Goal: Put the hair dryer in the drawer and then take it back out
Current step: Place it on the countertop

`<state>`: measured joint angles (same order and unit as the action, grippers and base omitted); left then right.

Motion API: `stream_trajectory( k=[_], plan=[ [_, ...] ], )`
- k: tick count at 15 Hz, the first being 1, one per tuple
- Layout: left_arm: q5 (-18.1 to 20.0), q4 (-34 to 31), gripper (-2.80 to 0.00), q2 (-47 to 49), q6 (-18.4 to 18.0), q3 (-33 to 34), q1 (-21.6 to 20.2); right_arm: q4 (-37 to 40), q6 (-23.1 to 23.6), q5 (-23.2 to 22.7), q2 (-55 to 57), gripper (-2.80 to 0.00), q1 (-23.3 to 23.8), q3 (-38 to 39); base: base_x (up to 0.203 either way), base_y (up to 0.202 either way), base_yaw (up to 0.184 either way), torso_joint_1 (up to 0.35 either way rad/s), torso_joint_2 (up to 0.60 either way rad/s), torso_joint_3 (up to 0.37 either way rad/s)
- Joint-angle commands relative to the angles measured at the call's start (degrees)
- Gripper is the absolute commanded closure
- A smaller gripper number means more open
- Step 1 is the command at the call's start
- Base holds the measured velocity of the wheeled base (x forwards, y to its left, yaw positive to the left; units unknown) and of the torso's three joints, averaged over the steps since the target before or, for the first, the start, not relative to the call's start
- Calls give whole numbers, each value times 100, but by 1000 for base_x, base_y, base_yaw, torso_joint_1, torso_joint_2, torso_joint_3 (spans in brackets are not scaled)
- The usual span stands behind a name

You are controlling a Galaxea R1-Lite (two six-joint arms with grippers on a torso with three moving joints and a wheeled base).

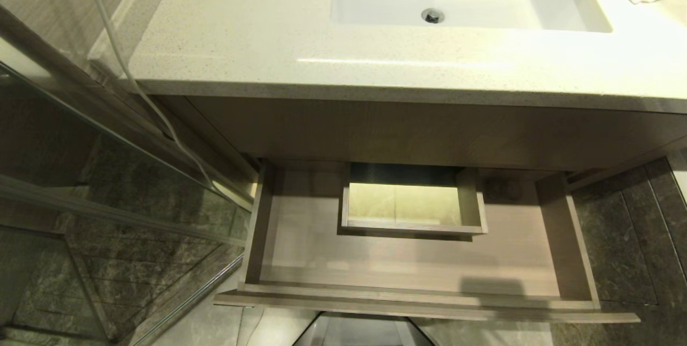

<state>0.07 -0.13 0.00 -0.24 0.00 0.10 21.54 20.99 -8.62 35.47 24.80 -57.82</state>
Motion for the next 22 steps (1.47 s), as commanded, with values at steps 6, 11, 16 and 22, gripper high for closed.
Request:
stream_trajectory(
  k=[6,11,16,22],
  plan=[
    [1,-4,0,0,-2,9,-1,91,22,-18,1658,0,-1,-1253,0,0,0,15,-32,-16],
    [1,-4,0,0,-2,9,-1,26,28,-8,1981,0,8,-1469,0,0,0,57,-103,-48],
    [1,-4,0,0,-2,8,8,35,37,-17,2017,0,8,-1469,0,0,0,174,-338,-159],
    [1,-4,0,0,-2,1,8,63,37,-17,2034,0,8,-1552,0,0,0,71,-134,-63]
  ],
)
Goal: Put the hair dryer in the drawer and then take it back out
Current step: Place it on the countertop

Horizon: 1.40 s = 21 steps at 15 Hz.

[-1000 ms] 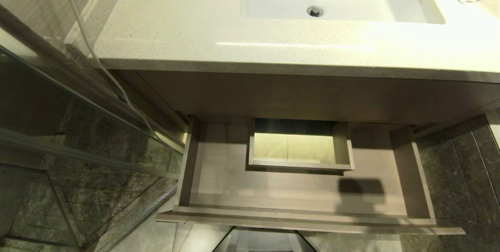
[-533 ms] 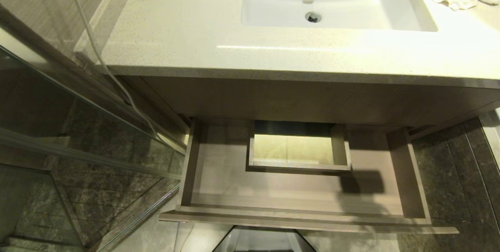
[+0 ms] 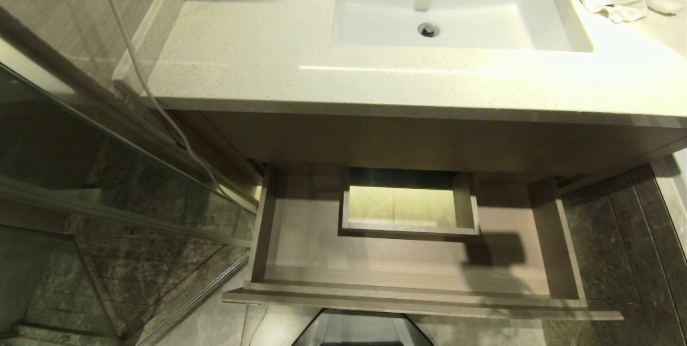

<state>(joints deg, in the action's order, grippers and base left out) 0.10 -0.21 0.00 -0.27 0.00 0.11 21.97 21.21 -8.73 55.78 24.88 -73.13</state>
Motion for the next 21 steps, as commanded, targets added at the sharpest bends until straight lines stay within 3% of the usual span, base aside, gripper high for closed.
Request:
stream_trajectory(
  k=[1,10,14,17,21],
  plan=[
    [-3,3,0,0,4,9,0,12,15,-6,3,0,-1,-35,0,0,0,0,0,0],
    [-1,3,0,0,2,1,-2,-20,81,0,216,0,15,-182,0,0,0,202,-11,187],
    [-1,3,0,0,0,0,5,231,184,1,1147,0,106,-1095,0,0,0,246,-56,179],
    [-1,3,0,0,0,9,7,1057,738,-228,2081,0,301,-1859,0,0,0,40,-12,32],
    [-1,3,0,0,0,1,-2,1605,1569,-1150,3273,0,469,-2755,0,0,0,0,0,0]
  ],
)
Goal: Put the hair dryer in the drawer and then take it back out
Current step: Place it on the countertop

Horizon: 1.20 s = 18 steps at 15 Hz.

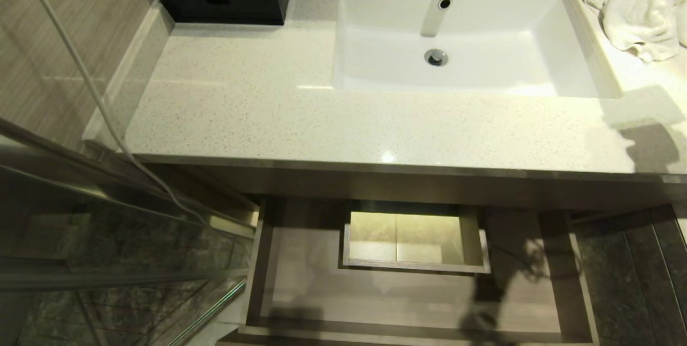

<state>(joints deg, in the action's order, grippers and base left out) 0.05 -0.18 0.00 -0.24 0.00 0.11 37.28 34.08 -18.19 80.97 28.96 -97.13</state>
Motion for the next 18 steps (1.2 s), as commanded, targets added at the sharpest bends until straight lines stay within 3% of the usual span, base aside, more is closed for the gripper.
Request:
stream_trajectory(
  k=[1,5,11,12,18],
  plan=[
    [4,1,0,0,-2,7,2,101,530,-437,1037,0,79,-595,0,0,0,0,0,0],
    [-2,1,0,0,-2,1,5,-373,1387,-1012,1947,0,106,-1193,0,0,0,0,0,0],
    [4,1,0,0,-2,0,-2,-421,1519,-1182,2326,0,110,-1203,0,0,0,0,0,0],
    [4,1,0,0,-2,7,-2,-423,1605,-1170,2326,-280,110,-1203,0,0,0,0,0,0],
    [4,1,0,0,-2,9,-2,-322,1622,-1184,1804,-280,198,-1191,0,0,0,0,0,0]
  ],
)
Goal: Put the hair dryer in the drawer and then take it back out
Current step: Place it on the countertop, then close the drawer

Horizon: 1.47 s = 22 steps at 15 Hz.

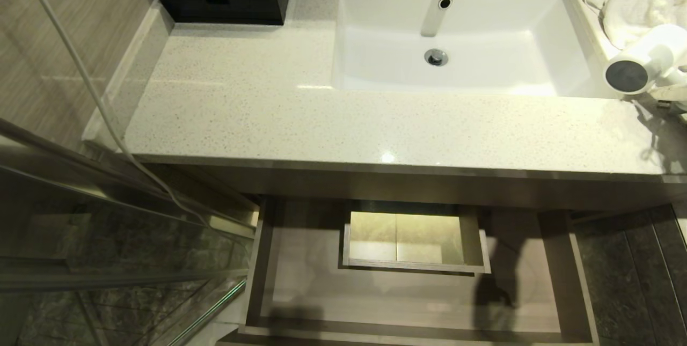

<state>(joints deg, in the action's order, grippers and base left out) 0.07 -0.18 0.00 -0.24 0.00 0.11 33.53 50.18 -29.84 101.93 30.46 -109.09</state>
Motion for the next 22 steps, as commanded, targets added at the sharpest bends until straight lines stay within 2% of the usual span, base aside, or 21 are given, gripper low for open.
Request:
stream_trajectory(
  k=[1,3,4,8,10,12,15,19,20,22],
  plan=[
    [1,1,0,0,-2,3,2,159,-4,-27,-537,-280,100,61,0,0,0,0,0,0],
    [-6,1,0,0,-2,9,-2,354,-16,-136,-1133,-280,283,352,0,0,0,0,0,0],
    [1,1,0,0,-2,9,-2,425,-11,-240,-1461,0,419,565,0,0,0,0,0,0],
    [1,1,0,0,-2,9,-2,367,-212,-205,-2838,0,617,1602,0,0,0,0,0,0],
    [1,1,0,0,-2,3,-2,101,-628,7,-3404,0,595,2142,0,0,0,0,0,0],
    [1,1,0,0,-2,9,6,-7,-1199,189,-3798,0,364,2569,0,0,0,0,0,0],
    [0,1,0,0,-2,9,-2,-29,-1586,1018,-3990,0,-144,2697,0,0,0,0,0,0],
    [1,1,0,0,-2,2,7,-430,-2091,2637,-4160,0,-1012,3013,0,0,0,-5,2,-7],
    [-6,1,0,0,-2,9,-1,-598,-2375,2927,-4225,0,-1175,3167,0,0,0,-133,57,-106],
    [1,1,0,0,-2,1,2,-754,-2832,3150,-4475,0,-1438,3470,0,0,0,-238,71,-162]
  ],
)
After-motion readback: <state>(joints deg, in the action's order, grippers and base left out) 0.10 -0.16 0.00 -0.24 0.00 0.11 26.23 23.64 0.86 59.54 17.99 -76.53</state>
